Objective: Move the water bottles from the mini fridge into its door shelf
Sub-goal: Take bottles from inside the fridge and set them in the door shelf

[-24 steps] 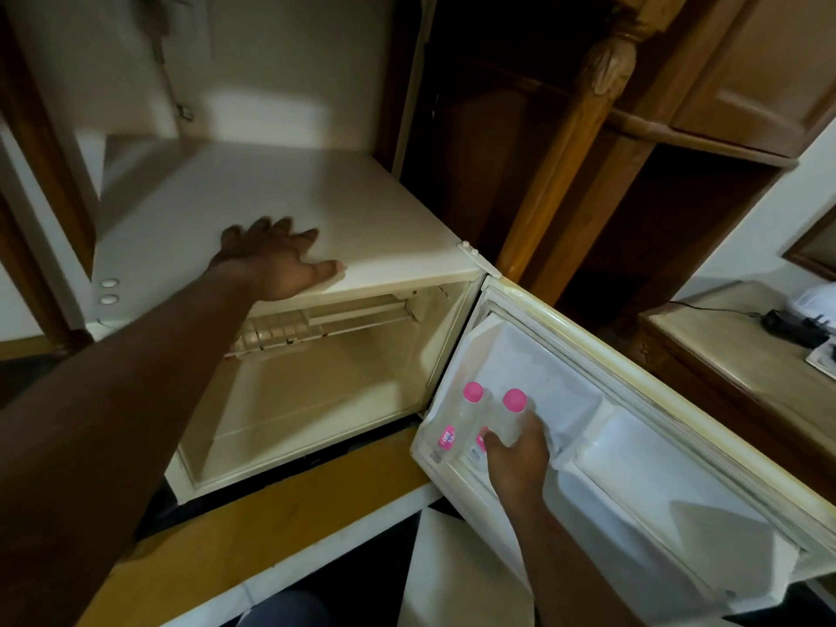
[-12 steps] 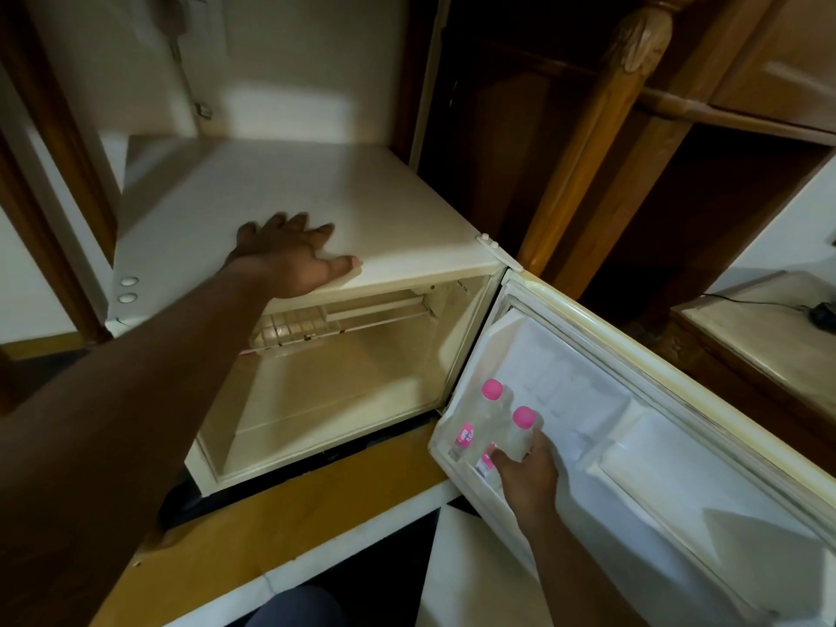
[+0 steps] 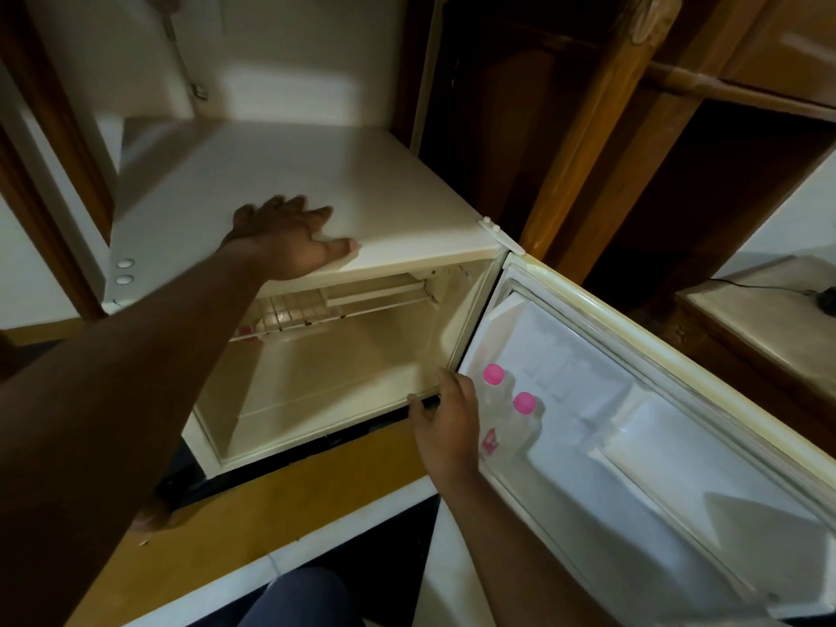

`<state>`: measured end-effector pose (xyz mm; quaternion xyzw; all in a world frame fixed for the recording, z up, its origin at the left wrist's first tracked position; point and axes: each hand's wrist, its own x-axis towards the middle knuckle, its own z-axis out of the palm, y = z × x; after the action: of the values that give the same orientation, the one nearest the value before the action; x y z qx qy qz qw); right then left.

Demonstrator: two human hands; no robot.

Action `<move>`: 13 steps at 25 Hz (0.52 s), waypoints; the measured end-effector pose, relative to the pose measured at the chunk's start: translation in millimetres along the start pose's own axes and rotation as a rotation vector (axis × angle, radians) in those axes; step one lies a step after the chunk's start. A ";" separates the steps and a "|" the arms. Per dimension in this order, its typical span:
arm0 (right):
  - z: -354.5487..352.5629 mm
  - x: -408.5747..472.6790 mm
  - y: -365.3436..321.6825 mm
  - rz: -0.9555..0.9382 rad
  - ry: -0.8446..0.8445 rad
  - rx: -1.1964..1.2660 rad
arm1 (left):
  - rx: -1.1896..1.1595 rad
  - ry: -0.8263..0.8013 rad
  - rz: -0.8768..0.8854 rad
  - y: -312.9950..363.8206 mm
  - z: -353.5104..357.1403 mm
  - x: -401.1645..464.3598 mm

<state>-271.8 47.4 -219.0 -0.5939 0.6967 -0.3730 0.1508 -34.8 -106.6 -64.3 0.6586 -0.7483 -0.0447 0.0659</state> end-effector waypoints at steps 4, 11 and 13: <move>62.0 42.5 -4.8 -0.095 -0.259 -0.053 | -0.017 0.012 -0.046 -2.8 1.4 0.5; 196.4 111.4 -24.5 -0.449 -0.584 -0.304 | -0.008 0.006 -0.057 2.6 0.6 -3.0; 224.6 139.5 -29.8 -0.541 -0.623 -0.399 | -0.037 0.015 -0.060 2.7 -2.2 -4.3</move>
<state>-138.5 -160.8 -317.6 -0.8558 0.4962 -0.0611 0.1331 -36.5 -102.0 -61.9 0.6799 -0.7266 -0.0557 0.0823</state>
